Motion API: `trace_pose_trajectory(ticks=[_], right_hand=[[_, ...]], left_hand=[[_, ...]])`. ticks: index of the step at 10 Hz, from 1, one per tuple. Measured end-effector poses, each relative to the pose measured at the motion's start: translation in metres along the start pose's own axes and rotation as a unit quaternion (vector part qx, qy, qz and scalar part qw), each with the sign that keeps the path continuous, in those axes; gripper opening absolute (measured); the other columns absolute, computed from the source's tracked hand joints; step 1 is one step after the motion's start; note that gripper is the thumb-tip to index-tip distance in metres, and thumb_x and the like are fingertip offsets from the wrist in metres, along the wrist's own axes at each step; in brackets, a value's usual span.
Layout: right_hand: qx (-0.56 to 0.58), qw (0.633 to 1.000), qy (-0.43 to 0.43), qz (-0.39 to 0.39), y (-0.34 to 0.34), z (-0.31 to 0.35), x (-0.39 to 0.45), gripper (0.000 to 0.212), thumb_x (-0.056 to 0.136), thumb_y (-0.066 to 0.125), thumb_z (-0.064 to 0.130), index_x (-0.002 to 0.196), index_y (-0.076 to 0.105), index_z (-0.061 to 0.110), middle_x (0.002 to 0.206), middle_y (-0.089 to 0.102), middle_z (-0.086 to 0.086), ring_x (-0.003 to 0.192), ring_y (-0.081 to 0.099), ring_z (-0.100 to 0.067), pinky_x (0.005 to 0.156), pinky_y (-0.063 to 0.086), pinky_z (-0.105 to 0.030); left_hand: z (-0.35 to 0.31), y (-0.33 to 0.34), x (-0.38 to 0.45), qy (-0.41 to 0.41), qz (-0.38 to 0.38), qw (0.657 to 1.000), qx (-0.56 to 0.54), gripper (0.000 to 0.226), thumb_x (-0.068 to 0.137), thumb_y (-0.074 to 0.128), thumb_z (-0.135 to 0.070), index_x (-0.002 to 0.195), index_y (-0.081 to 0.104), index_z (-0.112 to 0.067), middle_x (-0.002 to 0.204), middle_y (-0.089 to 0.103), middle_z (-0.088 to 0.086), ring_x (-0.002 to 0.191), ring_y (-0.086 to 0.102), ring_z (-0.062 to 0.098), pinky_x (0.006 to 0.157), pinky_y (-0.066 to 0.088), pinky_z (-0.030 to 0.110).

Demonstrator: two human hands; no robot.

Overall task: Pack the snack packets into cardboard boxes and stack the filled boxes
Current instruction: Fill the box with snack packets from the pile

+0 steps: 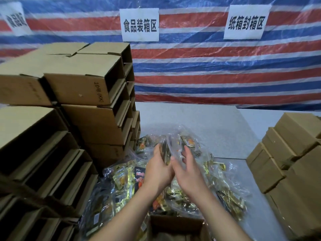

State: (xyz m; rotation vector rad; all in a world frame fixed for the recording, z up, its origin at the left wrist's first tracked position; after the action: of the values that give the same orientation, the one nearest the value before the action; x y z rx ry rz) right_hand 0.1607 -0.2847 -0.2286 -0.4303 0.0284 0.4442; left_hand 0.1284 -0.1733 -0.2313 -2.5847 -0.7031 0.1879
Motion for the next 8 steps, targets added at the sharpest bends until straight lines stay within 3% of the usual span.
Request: trace_pose_trajectory(ticks=[1,2,3,4,5,6,7,8], right_hand=[[0.046,0.998,0.033,0.032,-0.003,0.012,0.007,0.103,0.075,0.053,0.082,0.157,0.006,0.04,0.163,0.025,0.003,0.146,0.033,-0.025,0.116,0.032,-0.055],[0.203,0.973,0.077,0.082,-0.004,0.011,0.01,0.103,0.063,0.064,0.075,0.152,0.033,0.033,0.143,0.057,0.001,0.125,0.06,-0.022,0.093,0.055,-0.052],[0.294,0.944,0.088,0.121,-0.003,0.009,0.008,0.063,0.074,0.063,0.07,0.121,0.069,0.029,0.115,0.074,-0.004,0.106,0.071,-0.021,0.084,0.058,-0.042],[0.323,0.939,0.059,0.103,-0.005,0.01,0.005,0.05,0.085,0.052,0.066,0.111,0.075,0.031,0.117,0.073,-0.006,0.111,0.069,-0.019,0.092,0.052,-0.035],[0.306,0.95,0.041,0.034,-0.014,0.014,0.005,0.041,0.093,0.056,0.049,0.111,0.076,0.018,0.109,0.076,-0.005,0.104,0.071,-0.018,0.09,0.053,-0.034],[0.288,0.957,0.033,0.031,-0.02,0.019,0.001,0.038,0.085,0.066,0.051,0.107,0.076,0.021,0.106,0.077,-0.003,0.099,0.073,-0.016,0.075,0.058,-0.027],[0.306,0.945,0.06,0.097,-0.017,0.023,-0.004,0.058,0.062,0.08,0.067,0.104,0.078,0.028,0.108,0.076,-0.005,0.099,0.073,-0.019,0.071,0.057,-0.027],[0.338,0.929,0.08,0.125,-0.018,0.021,-0.004,0.074,0.043,0.092,0.066,0.098,0.08,0.018,0.109,0.074,-0.014,0.102,0.072,-0.025,0.077,0.059,-0.031]], left_hand=[[-0.026,-0.012,-0.011,0.04,0.01,0.998,-0.038,0.041,0.076,0.048,-0.058,0.091,0.02,-0.084,0.085,0.04,-0.065,0.077,0.037,-0.043,0.056,0.029,-0.011],[-0.033,-0.011,-0.017,0.051,0.059,0.994,-0.076,0.041,0.086,0.054,-0.048,0.1,0.032,-0.08,0.095,0.047,-0.06,0.085,0.049,-0.034,0.058,0.037,-0.007],[-0.03,0.0,-0.018,0.047,0.085,0.989,-0.116,0.036,0.081,0.059,-0.039,0.114,0.049,-0.049,0.093,0.068,-0.023,0.079,0.069,0.0,0.06,0.057,0.022],[-0.035,0.003,-0.023,0.047,0.085,0.99,-0.102,0.048,0.078,0.06,-0.038,0.125,0.047,-0.042,0.097,0.068,-0.016,0.086,0.069,0.005,0.073,0.06,0.032],[-0.038,0.001,-0.027,0.061,0.081,0.992,-0.072,0.043,0.082,0.056,-0.04,0.121,0.045,-0.055,0.106,0.065,-0.027,0.097,0.063,-0.007,0.082,0.054,0.018],[-0.041,-0.003,-0.032,0.072,0.069,0.993,-0.07,0.041,0.086,0.054,-0.038,0.126,0.046,-0.042,0.107,0.067,-0.017,0.098,0.064,-0.004,0.089,0.056,0.031],[-0.049,0.0,-0.036,0.087,0.094,0.988,-0.082,0.027,0.088,0.053,-0.032,0.114,0.048,-0.039,0.103,0.066,-0.011,0.096,0.066,0.004,0.086,0.058,0.042],[-0.058,0.003,-0.04,0.08,0.148,0.982,-0.081,0.031,0.087,0.049,-0.035,0.118,0.049,-0.031,0.117,0.06,0.003,0.11,0.06,0.025,0.094,0.052,0.055]])
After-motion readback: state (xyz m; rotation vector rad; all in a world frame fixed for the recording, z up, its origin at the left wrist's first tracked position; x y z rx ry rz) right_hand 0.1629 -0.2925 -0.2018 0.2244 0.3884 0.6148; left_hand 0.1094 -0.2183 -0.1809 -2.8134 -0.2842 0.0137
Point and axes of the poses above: each hand's wrist, its own x-axis towards the middle knuckle, its own y-axis out of the palm, z = x × y, the point moved 5 cm from there along x, towards the middle knuckle
